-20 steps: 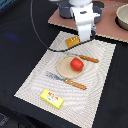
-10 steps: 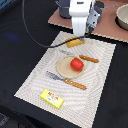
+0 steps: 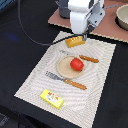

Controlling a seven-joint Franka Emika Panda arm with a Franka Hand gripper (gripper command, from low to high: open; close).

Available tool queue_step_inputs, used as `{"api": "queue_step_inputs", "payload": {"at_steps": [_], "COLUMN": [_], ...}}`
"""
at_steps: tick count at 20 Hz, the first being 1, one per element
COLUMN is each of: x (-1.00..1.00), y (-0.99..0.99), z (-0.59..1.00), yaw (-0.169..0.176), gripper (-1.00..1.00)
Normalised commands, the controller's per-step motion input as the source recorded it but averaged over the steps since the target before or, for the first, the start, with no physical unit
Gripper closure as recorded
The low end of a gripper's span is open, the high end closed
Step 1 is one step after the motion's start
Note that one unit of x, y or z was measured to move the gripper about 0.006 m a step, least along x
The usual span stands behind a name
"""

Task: Interact with the objects in diverse but meaningful ways.

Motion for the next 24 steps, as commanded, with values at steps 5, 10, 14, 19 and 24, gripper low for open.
{"api": "queue_step_inputs", "payload": {"at_steps": [5, 10, 14, 19, 24], "x": [0.70, 0.59, 0.15, 0.00, 0.05], "y": [-0.77, -0.75, -0.33, -0.01, -0.04], "z": [0.10, 0.00, -0.07, -0.02, -0.08], "yaw": [-0.051, -0.046, -0.004, 0.000, 0.000], "gripper": [-1.00, -1.00, -1.00, -1.00, -1.00]}}
